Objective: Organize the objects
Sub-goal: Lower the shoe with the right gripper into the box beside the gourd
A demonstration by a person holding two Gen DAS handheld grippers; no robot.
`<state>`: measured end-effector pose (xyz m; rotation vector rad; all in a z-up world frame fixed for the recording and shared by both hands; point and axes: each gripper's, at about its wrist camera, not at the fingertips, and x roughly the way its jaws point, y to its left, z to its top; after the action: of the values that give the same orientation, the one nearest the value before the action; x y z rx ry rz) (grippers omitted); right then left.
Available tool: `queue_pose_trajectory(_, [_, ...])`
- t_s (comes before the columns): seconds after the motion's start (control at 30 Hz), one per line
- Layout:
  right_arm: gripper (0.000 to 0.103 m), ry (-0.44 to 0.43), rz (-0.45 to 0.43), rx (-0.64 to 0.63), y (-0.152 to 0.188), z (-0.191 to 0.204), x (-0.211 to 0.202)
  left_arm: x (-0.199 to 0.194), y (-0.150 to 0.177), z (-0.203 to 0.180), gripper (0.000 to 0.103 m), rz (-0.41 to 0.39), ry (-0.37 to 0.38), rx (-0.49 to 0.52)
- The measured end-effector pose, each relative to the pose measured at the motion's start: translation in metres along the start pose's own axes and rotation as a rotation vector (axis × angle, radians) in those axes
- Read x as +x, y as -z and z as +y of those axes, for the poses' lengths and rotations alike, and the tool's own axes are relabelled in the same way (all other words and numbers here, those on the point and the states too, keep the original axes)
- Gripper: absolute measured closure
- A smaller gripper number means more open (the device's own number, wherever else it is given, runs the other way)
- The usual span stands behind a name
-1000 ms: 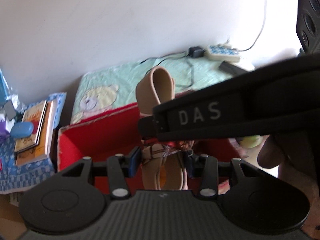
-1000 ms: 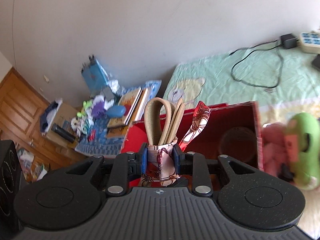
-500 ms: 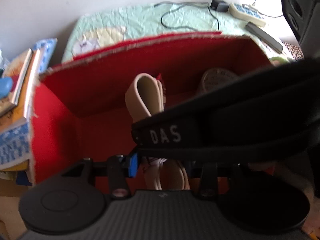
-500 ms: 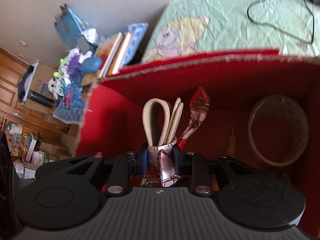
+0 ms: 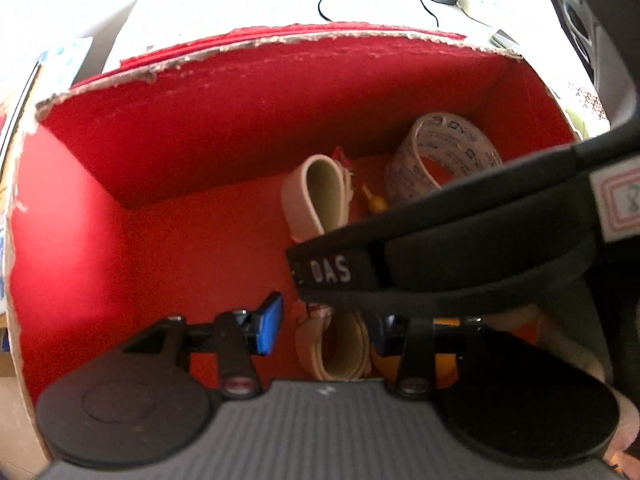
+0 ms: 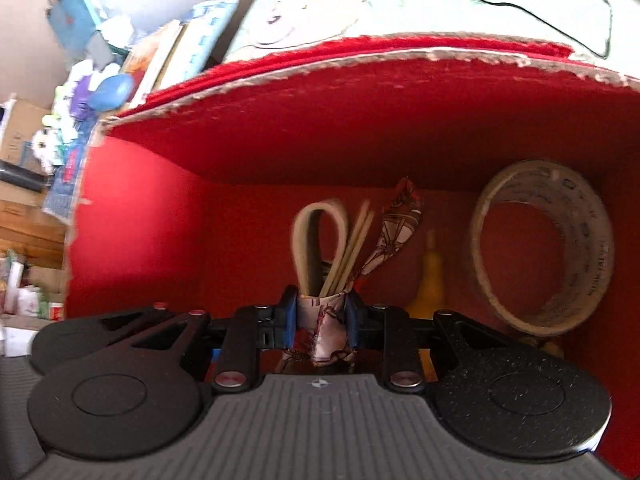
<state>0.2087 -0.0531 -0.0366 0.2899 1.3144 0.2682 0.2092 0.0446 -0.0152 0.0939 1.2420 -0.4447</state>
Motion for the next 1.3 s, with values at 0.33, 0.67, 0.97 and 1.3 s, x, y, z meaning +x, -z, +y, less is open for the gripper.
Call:
queue_pose_trajectory(0.33, [0.076,-0.017,-0.027,0.009,0.006,-0.009,-0.01,0.002,-0.002,0.0,0.044,-0.029,-0.036,0.014])
queue_pose_trajectory(0.67, [0.075,-0.04,-0.072,0.034,0.01,-0.018,-0.022,0.002,0.001,0.001,0.043,-0.05,-0.071,0.037])
queue_pose_trajectory(0.97, [0.075,-0.042,-0.154,0.059,0.018,-0.029,-0.038,0.0,0.0,0.002,0.038,-0.054,-0.097,0.042])
queue_pose_trajectory(1.3, [0.075,-0.026,-0.241,0.096,0.024,-0.038,-0.048,0.0,0.001,0.008,0.032,-0.063,-0.133,0.057])
